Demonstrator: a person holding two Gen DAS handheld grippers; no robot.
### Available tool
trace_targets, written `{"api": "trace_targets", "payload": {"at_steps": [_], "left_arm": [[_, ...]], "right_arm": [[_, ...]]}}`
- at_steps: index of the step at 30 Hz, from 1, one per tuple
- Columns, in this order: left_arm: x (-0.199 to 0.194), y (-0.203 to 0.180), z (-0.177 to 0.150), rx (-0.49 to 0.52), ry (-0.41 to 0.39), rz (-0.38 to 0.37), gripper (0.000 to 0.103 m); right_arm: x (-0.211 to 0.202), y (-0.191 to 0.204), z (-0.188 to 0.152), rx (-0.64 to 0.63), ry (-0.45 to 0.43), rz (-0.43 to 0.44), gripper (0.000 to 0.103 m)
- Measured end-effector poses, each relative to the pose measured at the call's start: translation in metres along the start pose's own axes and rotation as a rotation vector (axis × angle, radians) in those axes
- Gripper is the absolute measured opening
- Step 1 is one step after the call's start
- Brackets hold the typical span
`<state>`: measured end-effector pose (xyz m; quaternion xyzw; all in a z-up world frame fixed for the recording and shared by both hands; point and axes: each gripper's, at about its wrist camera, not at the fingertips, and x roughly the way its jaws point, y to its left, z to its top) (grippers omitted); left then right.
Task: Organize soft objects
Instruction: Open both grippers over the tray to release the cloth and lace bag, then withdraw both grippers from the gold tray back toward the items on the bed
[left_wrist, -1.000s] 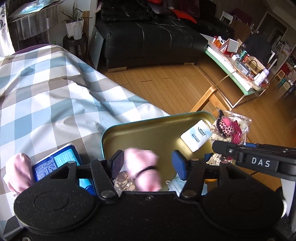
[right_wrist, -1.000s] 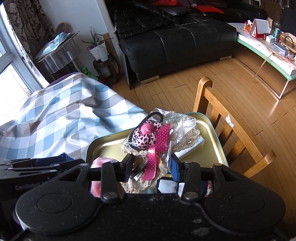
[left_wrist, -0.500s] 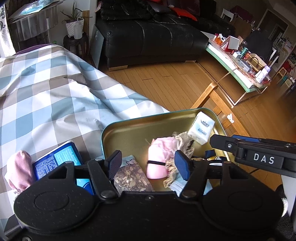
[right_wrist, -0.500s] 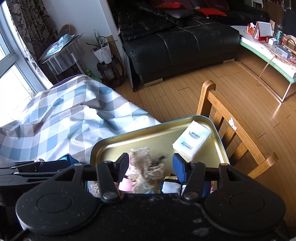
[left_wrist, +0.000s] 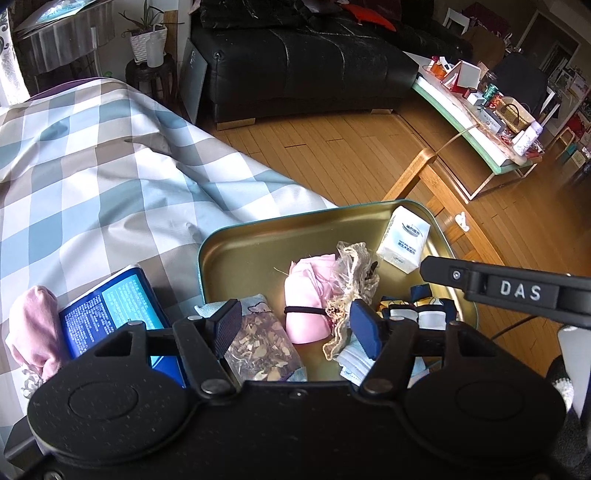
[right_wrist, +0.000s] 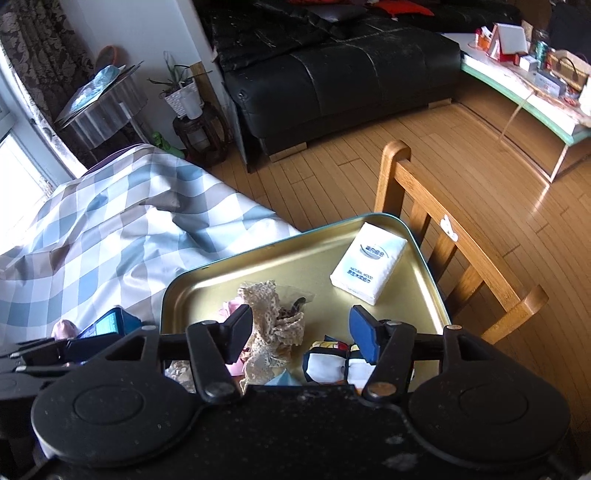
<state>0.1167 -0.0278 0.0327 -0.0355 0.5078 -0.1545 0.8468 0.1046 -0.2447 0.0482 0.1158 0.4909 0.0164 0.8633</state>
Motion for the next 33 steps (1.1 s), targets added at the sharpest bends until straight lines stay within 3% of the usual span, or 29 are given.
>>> {"api": "trace_targets", "payload": {"at_steps": [12,17,27,33], "left_arm": [[-0.028,-0.011,-0.009,0.062,-0.026,0.027,0.066],[-0.045,0.001,-0.011,0.052,-0.034,0.055,0.066],[-0.076,0.064,-0.035,0.039,-0.016,0.189,0.069],[-0.084,0.127,-0.045,-0.057,0.044,0.233,0.069]], "right_arm": [[0.006,0.002,-0.002,0.028,0.037,0.004,0.060],[0.009,0.004,-0.003,0.020,0.044,-0.003,0.060],[0.015,0.027,-0.009,-0.062,0.039,-0.013,0.063],[0.020,0.050,-0.016,-0.146,0.023,-0.025,0.065]]}}
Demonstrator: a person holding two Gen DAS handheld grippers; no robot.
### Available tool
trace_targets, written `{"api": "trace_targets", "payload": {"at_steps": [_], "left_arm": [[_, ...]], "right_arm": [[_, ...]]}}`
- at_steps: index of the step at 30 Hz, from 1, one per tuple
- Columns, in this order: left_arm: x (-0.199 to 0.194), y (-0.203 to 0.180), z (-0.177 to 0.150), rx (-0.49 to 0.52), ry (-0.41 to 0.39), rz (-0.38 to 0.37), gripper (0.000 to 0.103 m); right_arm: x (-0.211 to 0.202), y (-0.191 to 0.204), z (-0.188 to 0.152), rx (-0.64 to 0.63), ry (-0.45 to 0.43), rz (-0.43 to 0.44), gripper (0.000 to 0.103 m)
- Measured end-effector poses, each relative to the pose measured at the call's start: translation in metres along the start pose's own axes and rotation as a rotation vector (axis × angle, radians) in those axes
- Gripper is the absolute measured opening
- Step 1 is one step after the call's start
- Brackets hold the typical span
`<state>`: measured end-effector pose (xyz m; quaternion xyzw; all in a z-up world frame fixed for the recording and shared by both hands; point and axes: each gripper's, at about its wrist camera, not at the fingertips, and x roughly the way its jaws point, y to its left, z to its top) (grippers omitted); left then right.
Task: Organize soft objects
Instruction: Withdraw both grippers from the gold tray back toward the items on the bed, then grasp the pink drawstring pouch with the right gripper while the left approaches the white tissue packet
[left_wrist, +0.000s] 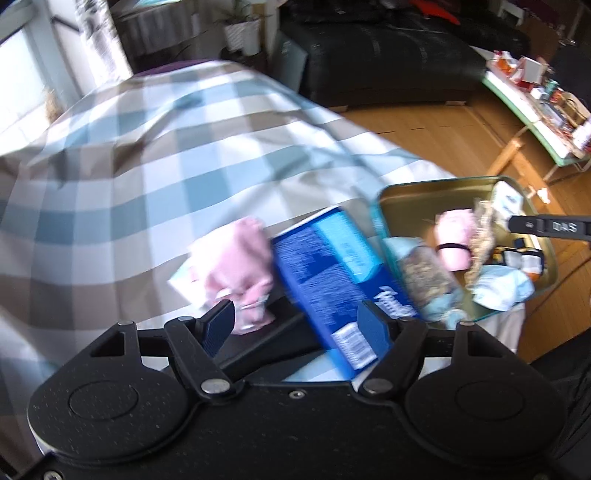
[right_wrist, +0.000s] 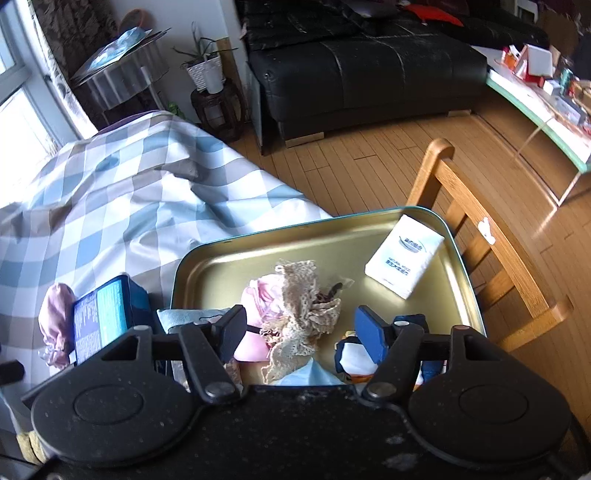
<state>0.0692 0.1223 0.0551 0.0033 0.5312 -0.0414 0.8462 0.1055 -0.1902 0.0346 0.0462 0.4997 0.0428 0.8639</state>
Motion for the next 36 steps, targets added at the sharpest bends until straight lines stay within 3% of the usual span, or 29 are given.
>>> {"api": "trace_targets", "payload": {"at_steps": [4,12,17,21,27,30,34,36], "left_arm": [[-0.001,0.044,0.005,-0.076,0.011,0.034,0.069],[0.008,0.100,0.011,-0.118,-0.028,0.120,0.069],[0.021,0.118,0.013,-0.158,-0.006,0.048,0.069],[0.025,0.118,0.017,-0.117,-0.010,0.063,0.069],[0.018,0.125,0.023,-0.086,-0.067,0.058,0.069],[0.009,0.132,0.025,-0.113,-0.104,0.031,0.069],[-0.006,0.134,0.025,-0.136,-0.155,-0.008,0.072],[-0.012,0.132,0.024,-0.141,-0.177,-0.031,0.072]], "right_arm": [[0.003,0.016,-0.004,-0.050,-0.001,-0.003,0.065],[0.009,0.051,-0.014,-0.148,-0.016,0.027,0.066],[0.010,0.079,-0.026,-0.250,-0.045,0.050,0.067],[0.007,0.109,-0.038,-0.331,-0.100,0.073,0.067],[0.006,0.164,-0.044,-0.383,-0.128,0.159,0.073],[0.012,0.198,-0.044,-0.423,-0.131,0.191,0.073],[0.017,0.243,-0.048,-0.511,-0.147,0.230,0.082],[0.021,0.263,-0.052,-0.563,-0.155,0.236,0.082]]}}
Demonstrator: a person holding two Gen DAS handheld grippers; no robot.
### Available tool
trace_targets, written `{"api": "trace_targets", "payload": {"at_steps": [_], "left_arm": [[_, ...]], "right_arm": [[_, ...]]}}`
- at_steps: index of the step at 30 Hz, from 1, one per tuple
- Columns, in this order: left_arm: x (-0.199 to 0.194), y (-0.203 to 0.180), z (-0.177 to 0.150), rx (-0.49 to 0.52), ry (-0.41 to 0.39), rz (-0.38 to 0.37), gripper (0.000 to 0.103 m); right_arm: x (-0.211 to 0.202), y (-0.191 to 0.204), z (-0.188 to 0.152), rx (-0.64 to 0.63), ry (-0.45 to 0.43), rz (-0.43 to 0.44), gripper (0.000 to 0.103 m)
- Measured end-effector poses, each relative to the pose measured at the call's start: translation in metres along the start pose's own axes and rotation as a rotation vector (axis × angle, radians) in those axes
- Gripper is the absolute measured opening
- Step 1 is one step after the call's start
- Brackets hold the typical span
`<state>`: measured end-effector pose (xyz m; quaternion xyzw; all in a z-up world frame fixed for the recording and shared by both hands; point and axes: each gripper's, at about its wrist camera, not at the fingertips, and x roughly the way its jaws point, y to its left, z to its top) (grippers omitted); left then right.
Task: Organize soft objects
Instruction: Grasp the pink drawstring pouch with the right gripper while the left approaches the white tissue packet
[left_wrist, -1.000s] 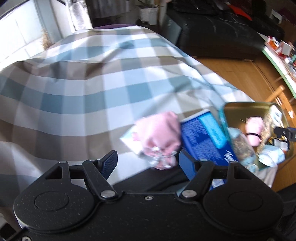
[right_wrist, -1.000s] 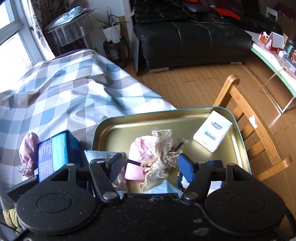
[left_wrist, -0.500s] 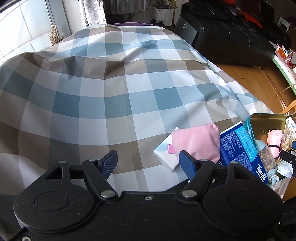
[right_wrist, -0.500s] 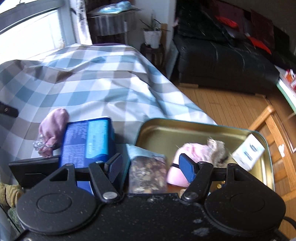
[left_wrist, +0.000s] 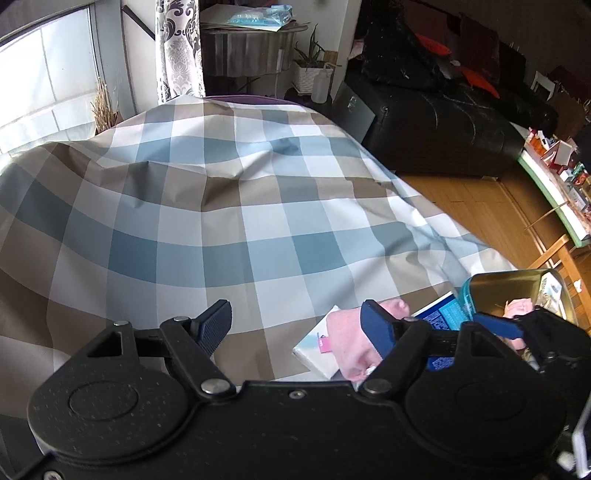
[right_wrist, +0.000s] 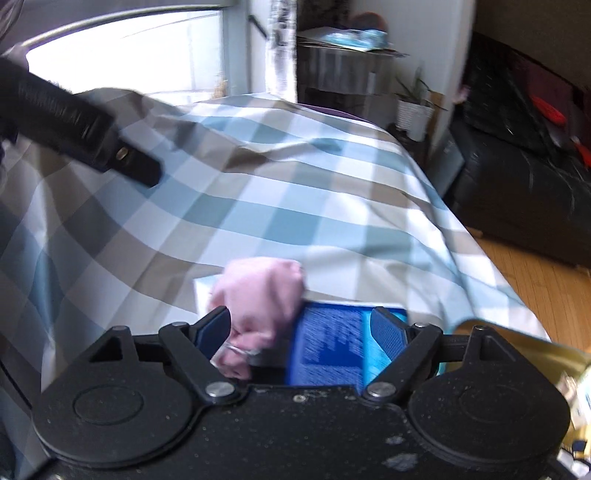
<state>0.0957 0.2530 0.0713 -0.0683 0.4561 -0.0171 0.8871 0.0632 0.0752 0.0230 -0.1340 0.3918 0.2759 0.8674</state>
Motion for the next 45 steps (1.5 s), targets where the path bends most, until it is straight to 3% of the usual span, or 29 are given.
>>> {"api": "trace_targets", "payload": {"at_steps": [6,10,15,21,23,25,26,30,31,36,45], "left_arm": [[-0.015,-0.017,-0.005,0.050,-0.061,-0.011,0.074],[-0.028,-0.022,-0.007,0.069,-0.129,-0.029,0.092],[-0.038,-0.013,-0.007,0.031,-0.209,0.003,0.096],[-0.039,0.003,-0.008,-0.027,-0.238,0.045,0.098],[-0.035,0.004,-0.009,-0.027,-0.224,0.074,0.099],[-0.028,0.004,-0.008,-0.016,-0.192,0.114,0.099],[-0.024,0.005,-0.009,-0.015,-0.173,0.129,0.099],[-0.010,0.014,-0.010,-0.060,-0.095,0.122,0.099],[-0.007,0.016,-0.010,-0.069,-0.079,0.122,0.099],[0.004,0.021,-0.014,-0.098,-0.019,0.132,0.099],[0.024,0.010,-0.021,-0.051,0.051,0.155,0.099]], "right_arm": [[0.030,0.040,0.004,-0.133,0.018,0.000,0.083],[0.046,0.049,0.003,-0.146,0.035,-0.006,0.083],[0.057,0.060,-0.001,-0.191,0.023,-0.056,0.086],[0.066,0.069,-0.011,-0.304,0.003,-0.127,0.086],[0.068,0.069,-0.015,-0.346,0.002,-0.143,0.084],[0.069,0.069,-0.018,-0.383,0.000,-0.159,0.072],[0.069,0.068,-0.018,-0.397,-0.002,-0.162,0.071],[0.060,0.058,-0.011,-0.359,-0.002,-0.126,0.062],[0.057,0.056,-0.008,-0.339,-0.006,-0.114,0.054],[0.039,0.048,0.003,-0.270,-0.029,-0.072,0.051],[-0.005,0.032,-0.004,-0.239,-0.073,-0.026,0.051]]}}
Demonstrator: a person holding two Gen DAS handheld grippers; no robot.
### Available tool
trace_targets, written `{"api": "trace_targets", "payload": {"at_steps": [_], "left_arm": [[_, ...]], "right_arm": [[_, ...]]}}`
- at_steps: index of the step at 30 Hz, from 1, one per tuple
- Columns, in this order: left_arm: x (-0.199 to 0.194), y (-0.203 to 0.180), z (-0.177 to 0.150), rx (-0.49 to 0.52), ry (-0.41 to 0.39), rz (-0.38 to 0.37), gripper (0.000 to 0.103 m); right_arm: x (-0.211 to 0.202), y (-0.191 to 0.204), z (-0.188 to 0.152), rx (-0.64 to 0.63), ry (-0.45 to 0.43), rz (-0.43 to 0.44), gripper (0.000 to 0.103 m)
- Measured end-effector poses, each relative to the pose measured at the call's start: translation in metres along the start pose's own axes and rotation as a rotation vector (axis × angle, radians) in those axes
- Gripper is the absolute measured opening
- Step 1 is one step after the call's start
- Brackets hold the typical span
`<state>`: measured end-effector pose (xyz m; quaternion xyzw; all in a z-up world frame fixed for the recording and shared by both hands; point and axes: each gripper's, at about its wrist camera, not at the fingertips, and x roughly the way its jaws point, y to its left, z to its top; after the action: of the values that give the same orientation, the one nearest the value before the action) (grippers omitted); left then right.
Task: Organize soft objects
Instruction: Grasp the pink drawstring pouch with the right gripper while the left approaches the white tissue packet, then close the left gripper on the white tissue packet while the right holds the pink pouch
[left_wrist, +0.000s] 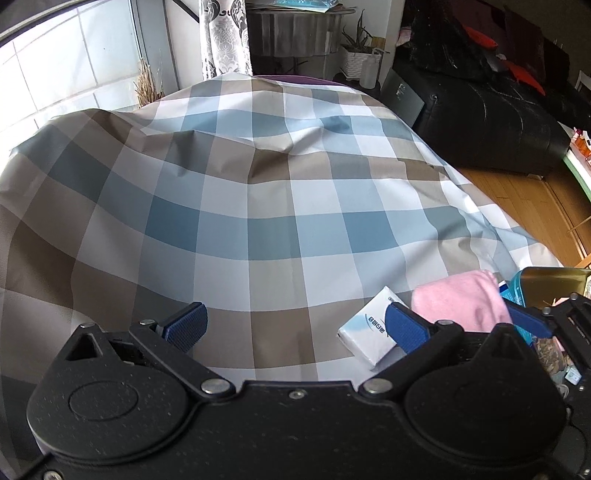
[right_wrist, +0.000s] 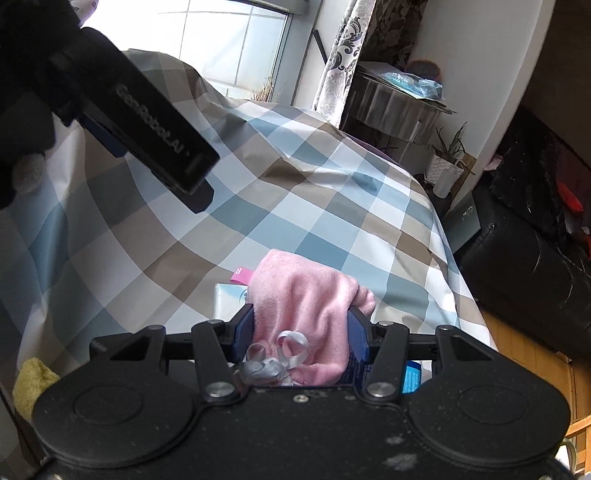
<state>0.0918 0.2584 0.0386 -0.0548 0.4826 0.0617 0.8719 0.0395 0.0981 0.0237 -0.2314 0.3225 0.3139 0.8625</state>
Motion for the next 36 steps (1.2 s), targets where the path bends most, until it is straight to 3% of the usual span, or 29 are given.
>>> {"api": "trace_targets", "payload": {"at_steps": [6,14,23,29,36], "left_arm": [[0.022,-0.007,-0.004,-0.025,0.092,-0.045,0.099],[0.041,-0.029,-0.008,-0.028,0.141,-0.055,0.099],[0.065,-0.051,0.003,-0.095,0.156,-0.069,0.099],[0.076,-0.067,0.005,-0.091,0.156,-0.019,0.099],[0.095,-0.064,0.004,-0.192,0.211,0.025,0.099]], "right_arm": [[-0.046,-0.008,-0.029,-0.008,-0.020,0.067,0.052],[-0.072,-0.005,-0.070,-0.009,0.040,0.185,0.052],[-0.076,0.021,-0.102,-0.110,0.099,0.183,0.052],[-0.081,0.034,-0.114,-0.161,0.104,0.155,0.052],[-0.083,0.045,-0.121,-0.209,0.123,0.140,0.049]]}}
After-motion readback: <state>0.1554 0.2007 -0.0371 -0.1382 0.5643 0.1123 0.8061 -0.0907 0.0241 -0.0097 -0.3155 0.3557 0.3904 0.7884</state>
